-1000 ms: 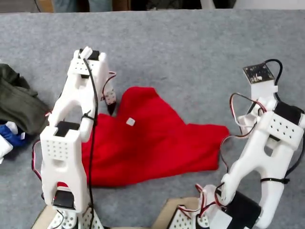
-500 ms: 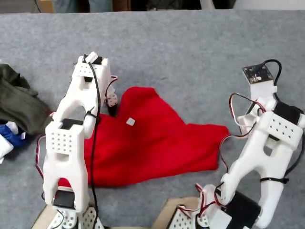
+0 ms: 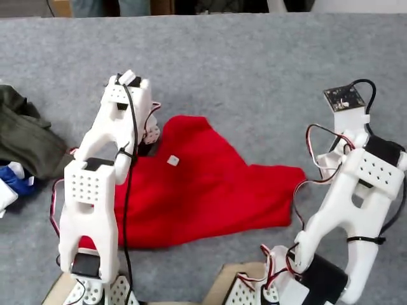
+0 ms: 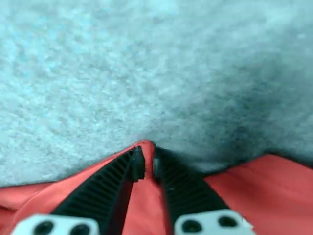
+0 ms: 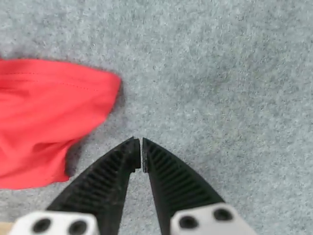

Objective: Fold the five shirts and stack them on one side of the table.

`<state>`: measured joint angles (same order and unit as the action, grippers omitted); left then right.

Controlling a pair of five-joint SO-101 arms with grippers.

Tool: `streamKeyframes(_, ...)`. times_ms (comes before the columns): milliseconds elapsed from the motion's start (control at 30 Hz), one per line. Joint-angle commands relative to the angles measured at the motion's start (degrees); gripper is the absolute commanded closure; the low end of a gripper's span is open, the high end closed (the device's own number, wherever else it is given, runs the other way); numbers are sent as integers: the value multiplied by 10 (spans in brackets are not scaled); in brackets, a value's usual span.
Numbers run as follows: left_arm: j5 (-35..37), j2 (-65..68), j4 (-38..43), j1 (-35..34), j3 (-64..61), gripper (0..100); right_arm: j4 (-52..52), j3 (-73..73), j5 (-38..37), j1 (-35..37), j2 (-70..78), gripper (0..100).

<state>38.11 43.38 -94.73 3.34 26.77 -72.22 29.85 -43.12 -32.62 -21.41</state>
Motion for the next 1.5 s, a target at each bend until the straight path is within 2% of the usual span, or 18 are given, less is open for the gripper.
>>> streamKeyframes(0,-25,-40,-26,-4,31,970,7,-2,6,9,-7,982)
streamKeyframes(67,-44,-65,-43,-7,57,970,7,2,12,9,0,951)
streamKeyframes(167,-60,-105,-56,-10,90,970,5,0,62,10,31,873)
streamKeyframes(367,-67,-193,-56,-26,101,970,8,-15,112,86,114,864)
streamKeyframes(667,-68,-251,-52,-148,97,970,3,-116,195,171,170,864)
streamKeyframes(800,-69,-251,-42,-179,66,970,3,-120,196,216,186,864)
streamKeyframes(1033,-88,-251,22,-167,-55,970,7,-91,193,267,258,875)
streamKeyframes(1167,-92,-252,38,-155,-87,970,7,-95,181,265,316,988)
streamKeyframes(1267,-92,-252,41,-152,-92,970,2,-91,150,262,355,986)
streamKeyframes(1400,-93,-252,39,-152,-92,970,-23,-94,142,221,367,985)
streamKeyframes(1467,-106,-252,37,-151,-99,970,-47,-90,108,192,352,985)
